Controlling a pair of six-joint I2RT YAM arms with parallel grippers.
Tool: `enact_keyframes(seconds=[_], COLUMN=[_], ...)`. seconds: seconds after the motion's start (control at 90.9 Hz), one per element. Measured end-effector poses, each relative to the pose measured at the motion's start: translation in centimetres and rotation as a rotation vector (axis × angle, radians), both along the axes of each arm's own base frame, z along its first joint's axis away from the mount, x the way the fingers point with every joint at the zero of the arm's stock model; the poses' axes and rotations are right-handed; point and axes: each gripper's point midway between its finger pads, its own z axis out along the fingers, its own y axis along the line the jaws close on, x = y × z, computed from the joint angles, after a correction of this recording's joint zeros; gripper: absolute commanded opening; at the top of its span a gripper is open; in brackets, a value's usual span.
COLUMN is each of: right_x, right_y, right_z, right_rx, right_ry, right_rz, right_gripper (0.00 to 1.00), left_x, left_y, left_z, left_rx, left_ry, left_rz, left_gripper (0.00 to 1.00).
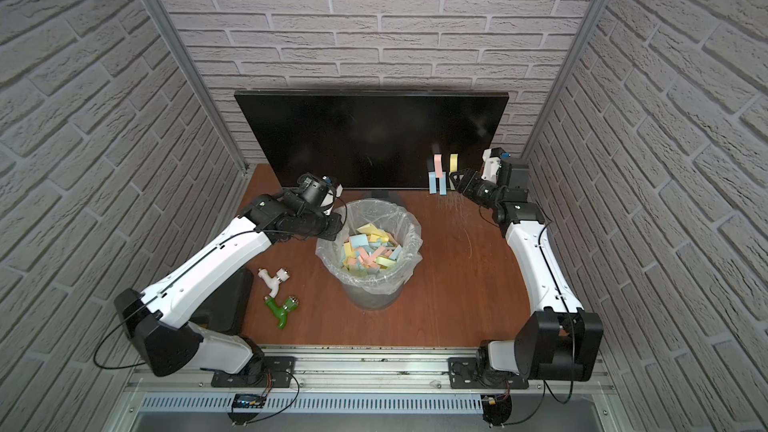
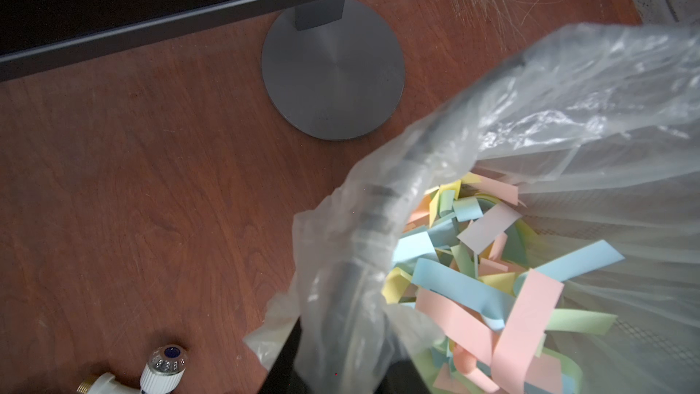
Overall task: Remove the sticky note from the monitor
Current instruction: Tear off the sticky note from the monitor.
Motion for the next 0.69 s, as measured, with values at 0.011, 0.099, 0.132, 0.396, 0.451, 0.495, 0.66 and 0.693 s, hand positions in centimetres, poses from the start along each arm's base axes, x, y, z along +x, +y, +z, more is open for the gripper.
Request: enact_keyframes(seconds=[0.011,0.099,0.132,0.396,0.451,0.495,0.66,0.693], right_x=[0.0,0.4,0.5,1.5,1.6,1.6,1.8,1.9], right_y=[0.0,0.0,0.0,0.2,0.3,0.4,0.5,0.5], right_z=[0.0,-0.1,-0.2,-1.3,-1.2,-1.1,-0.6,-0.5], right_rx=[0.0,0.0,0.001,0.015,0.019,0.021,0.022,0.024], right_ry=[0.0,0.001,0.003,0.017,0.01,0.005,-0.018,-0.023], right_rz=[0.0,0.001,0.003,0.018,0.026,0.031,0.04,0.042], right_gripper=[0.52,0.51,0.51,0.5,0.5,0.5,0.48,0.47], left_x=[0.0,0.0,0.0,0.1,0.1,0.1,0.1,0.1], left_y=[0.0,0.0,0.0,0.1,0.1,0.1,0.1,0.1], left_z=[0.0,0.0,0.0,0.0,0.0,0.0,0.0,0.0], left_rx=[0.0,0.001,0.001,0.006,0.007,0.008,0.008,0.009], left_ry=[0.0,0.0,0.001,-0.002,-0.002,-0.003,-0.003,-0.003], left_rz=[0.0,0.0,0.0,0.001,0.0,-0.001,-0.002,-0.002], left_gripper=[0.31,0.31,0.31,0.31,0.31,0.3,0.3,0.3])
